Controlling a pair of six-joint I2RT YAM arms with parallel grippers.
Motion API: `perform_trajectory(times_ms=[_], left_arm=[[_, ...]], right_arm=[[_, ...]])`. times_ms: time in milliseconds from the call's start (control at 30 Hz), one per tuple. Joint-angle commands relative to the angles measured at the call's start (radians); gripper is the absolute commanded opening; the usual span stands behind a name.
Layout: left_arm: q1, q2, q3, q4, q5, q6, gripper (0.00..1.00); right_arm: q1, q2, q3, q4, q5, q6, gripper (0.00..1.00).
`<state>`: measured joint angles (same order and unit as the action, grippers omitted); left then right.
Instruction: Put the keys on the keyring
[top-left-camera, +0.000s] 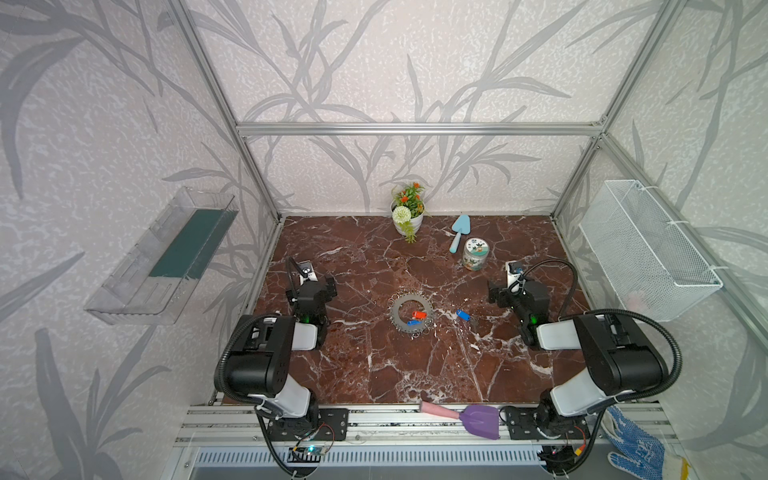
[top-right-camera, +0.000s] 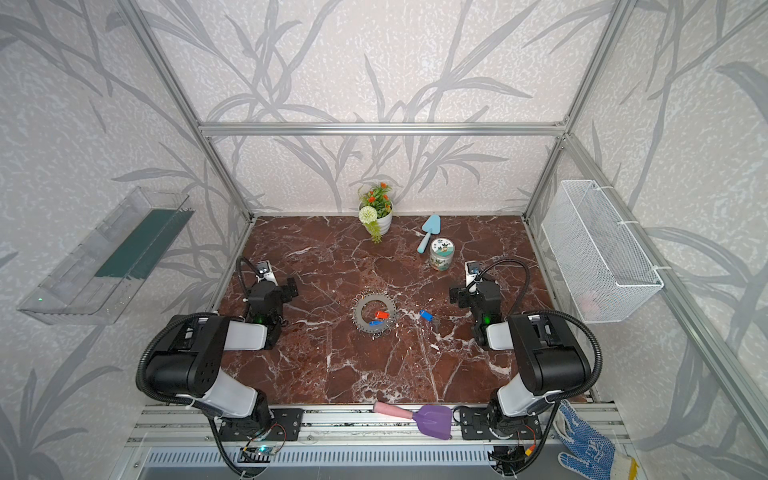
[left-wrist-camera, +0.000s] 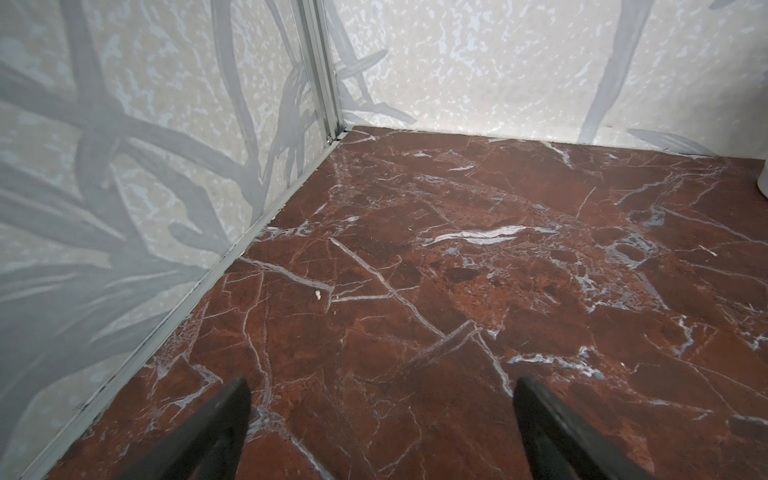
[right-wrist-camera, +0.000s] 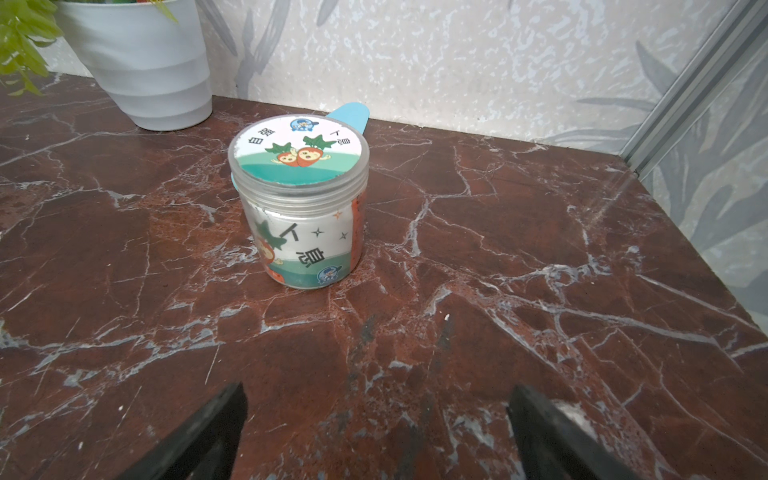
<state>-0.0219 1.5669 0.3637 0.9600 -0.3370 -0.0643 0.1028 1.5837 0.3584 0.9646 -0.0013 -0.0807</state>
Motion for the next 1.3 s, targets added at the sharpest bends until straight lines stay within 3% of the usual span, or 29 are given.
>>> perform_trajectory(times_ms=[0, 167, 233, 333, 400, 467, 567, 633, 767, 800, 867, 967, 1100, 1167, 1267], left_arm=[[0.007, 0.004, -0.003, 0.022, -0.017, -0.014, 0.99], [-0.004, -0.037, -0.023, 0.017, -0.048, -0.019, 0.99], [-0.006, -0.081, -0.034, -0.008, 0.034, 0.024, 0.99], [-0.098, -0.154, 0.01, -0.107, -0.13, 0.108, 0.99], [-0.141, -0.247, 0.053, -0.253, -0.176, 0.114, 0.99], [-0.172, -0.354, 0.111, -0.458, -0.215, -0.035, 0.99], [-0.176, -0.462, 0.223, -0.839, -0.207, -0.469, 0.99], [-0.176, -0.494, 0.27, -0.993, -0.153, -0.65, 0.99], [-0.162, -0.604, 0.262, -1.145, -0.001, -0.835, 0.99], [-0.157, -0.65, 0.248, -1.161, 0.046, -0.85, 0.99], [-0.143, -0.725, 0.206, -1.162, 0.142, -0.855, 0.99], [-0.128, -0.804, 0.196, -1.226, 0.279, -0.809, 0.99], [-0.127, -0.84, 0.225, -1.332, 0.465, -0.738, 0.95], [-0.129, -0.82, 0.236, -1.368, 0.586, -0.707, 0.92], [-0.137, -0.734, 0.29, -1.452, 0.707, -0.648, 0.89]], right_arm=[[0.002, 0.003, 0.016, 0.016, -0.002, -0.01, 0.99], [0.002, 0.004, 0.016, 0.016, -0.002, -0.01, 0.99], [0.0, 0.004, 0.017, 0.015, -0.005, -0.009, 0.99], [-0.04, -0.001, 0.013, 0.026, -0.051, 0.028, 0.99], [0.01, -0.112, -0.017, -0.018, 0.086, 0.007, 0.99], [0.07, -0.228, -0.002, -0.135, 0.183, -0.025, 0.99], [0.116, -0.371, 0.063, -0.352, 0.231, 0.048, 0.99], [0.115, -0.477, 0.073, -0.458, 0.297, 0.228, 0.99], [0.1, -0.668, 0.025, -0.626, 0.397, 0.533, 0.99], [0.079, -0.729, 0.007, -0.681, 0.396, 0.629, 0.99], [0.021, -0.845, -0.006, -0.767, 0.258, 0.776, 0.99], [0.028, -0.942, 0.067, -1.012, 0.162, 0.814, 0.99], [0.137, -0.935, 0.18, -1.269, 0.157, 0.711, 0.99], [0.226, -0.89, 0.216, -1.324, 0.13, 0.635, 0.93], [0.406, -0.798, 0.269, -1.385, 0.213, 0.554, 0.93]])
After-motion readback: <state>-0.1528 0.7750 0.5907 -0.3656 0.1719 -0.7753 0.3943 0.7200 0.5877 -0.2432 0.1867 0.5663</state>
